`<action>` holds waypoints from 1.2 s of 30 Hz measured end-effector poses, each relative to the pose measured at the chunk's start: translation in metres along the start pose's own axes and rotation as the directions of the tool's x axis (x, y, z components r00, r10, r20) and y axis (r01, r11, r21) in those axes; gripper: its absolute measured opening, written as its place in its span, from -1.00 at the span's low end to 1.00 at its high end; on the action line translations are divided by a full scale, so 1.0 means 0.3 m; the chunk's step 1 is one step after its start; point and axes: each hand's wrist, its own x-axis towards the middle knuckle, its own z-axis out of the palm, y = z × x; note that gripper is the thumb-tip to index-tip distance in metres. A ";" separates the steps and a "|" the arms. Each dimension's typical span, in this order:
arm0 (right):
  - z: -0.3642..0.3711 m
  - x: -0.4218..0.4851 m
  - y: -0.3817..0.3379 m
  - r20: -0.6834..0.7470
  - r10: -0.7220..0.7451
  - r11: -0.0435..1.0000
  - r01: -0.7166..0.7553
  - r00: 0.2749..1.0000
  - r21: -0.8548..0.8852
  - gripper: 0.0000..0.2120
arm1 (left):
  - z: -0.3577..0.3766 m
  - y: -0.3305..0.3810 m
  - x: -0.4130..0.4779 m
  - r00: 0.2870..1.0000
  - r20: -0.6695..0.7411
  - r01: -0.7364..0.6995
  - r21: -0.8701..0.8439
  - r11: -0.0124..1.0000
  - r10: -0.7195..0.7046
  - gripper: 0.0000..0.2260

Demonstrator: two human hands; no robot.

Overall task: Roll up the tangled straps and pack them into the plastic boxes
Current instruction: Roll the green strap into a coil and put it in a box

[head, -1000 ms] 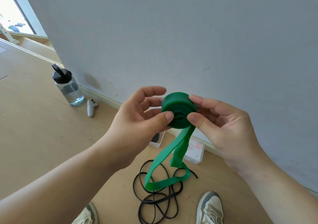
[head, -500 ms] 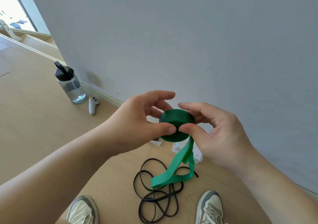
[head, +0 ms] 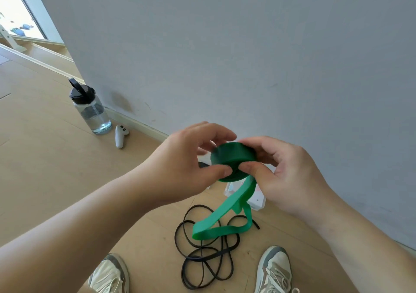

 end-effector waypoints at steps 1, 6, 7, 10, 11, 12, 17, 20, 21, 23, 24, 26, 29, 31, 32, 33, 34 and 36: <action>0.004 0.001 0.002 -0.015 -0.014 1.000 0.013 1.000 -0.029 -0.57 | 0.010 -0.002 -0.004 0.999 -0.003 -0.048 0.090 0.995 0.048 -0.59; 0.002 -0.005 -0.001 -0.099 0.019 0.994 -0.008 0.995 0.109 -0.53 | 0.016 0.006 -0.002 0.995 -0.077 0.051 -0.095 0.994 -0.058 -0.60; -0.005 -0.005 -0.002 -0.115 0.020 0.987 -0.001 0.993 0.162 -0.54 | 0.012 0.009 0.000 0.992 -0.070 0.090 -0.174 0.981 -0.104 -0.62; -0.024 -0.001 0.009 -0.134 -0.001 0.965 0.037 0.991 0.260 -0.64 | -0.003 0.011 0.008 0.982 -0.053 0.148 -0.362 0.921 -0.179 -0.68; -0.025 -0.002 0.015 -0.119 -0.005 0.952 0.041 0.993 0.304 -0.64 | -0.005 0.010 0.010 0.980 -0.049 0.153 -0.445 0.882 -0.195 -0.69; -0.022 -0.003 0.019 -0.108 -0.006 0.938 0.043 0.994 0.344 -0.62 | -0.006 0.010 0.010 0.976 -0.040 0.159 -0.533 0.831 -0.213 -0.69; -0.014 -0.008 0.022 -0.154 0.006 0.916 0.056 0.988 0.397 -0.65 | 0.038 0.014 0.002 0.957 0.041 0.229 -0.716 0.660 -0.288 -0.73; -0.012 -0.011 0.028 -0.143 0.001 0.965 0.037 0.990 0.260 -0.64 | 0.043 0.011 0.009 0.966 0.000 0.235 -0.424 0.875 -0.259 -0.81; -0.009 -0.014 0.024 -0.131 -0.008 0.979 0.034 0.991 0.200 -0.63 | 0.037 0.014 0.010 0.967 -0.004 0.236 -0.347 0.908 -0.254 -0.81; -0.009 -0.019 0.018 -0.090 -0.026 0.992 0.037 0.996 0.123 -0.61 | 0.026 0.021 0.013 0.972 0.007 0.230 -0.265 0.936 -0.237 -0.80; -0.013 -0.019 0.013 -0.066 -0.032 0.993 0.039 0.997 0.112 -0.60 | 0.021 0.023 0.014 0.974 0.015 0.225 -0.230 0.947 -0.227 -0.79; -0.026 -0.014 0.010 -0.027 -0.064 0.993 0.067 0.998 0.096 -0.58 | 0.012 0.025 0.013 0.973 0.023 0.231 -0.188 0.955 -0.230 -0.75; -0.032 -0.012 0.013 0.015 -0.130 0.988 0.128 0.991 0.082 -0.61 | -0.007 0.018 0.019 0.967 0.041 0.253 -0.255 0.933 -0.251 -0.69; -0.027 -0.015 0.017 0.014 -0.125 0.985 0.123 0.992 0.124 -0.62 | -0.012 0.015 0.018 0.970 0.058 0.243 -0.324 0.914 -0.237 -0.68; -0.027 -0.015 0.020 -0.003 -0.100 0.981 0.099 0.995 0.165 -0.64 | -0.012 0.014 0.017 0.970 0.062 0.240 -0.364 0.900 -0.234 -0.70; -0.027 -0.013 0.023 -0.024 -0.064 0.974 0.068 0.998 0.218 -0.66 | -0.012 0.012 0.018 0.971 0.061 0.236 -0.403 0.885 -0.231 -0.71; -0.030 -0.013 0.025 -0.042 -0.031 0.961 0.042 0.999 0.272 -0.68 | -0.011 0.008 0.020 0.972 0.056 0.229 -0.440 0.868 -0.228 -0.72; -0.035 -0.015 0.028 -0.076 -0.009 0.946 0.033 0.997 0.323 -0.66 | -0.009 -0.002 0.024 0.974 0.038 0.210 -0.535 0.818 -0.224 -0.71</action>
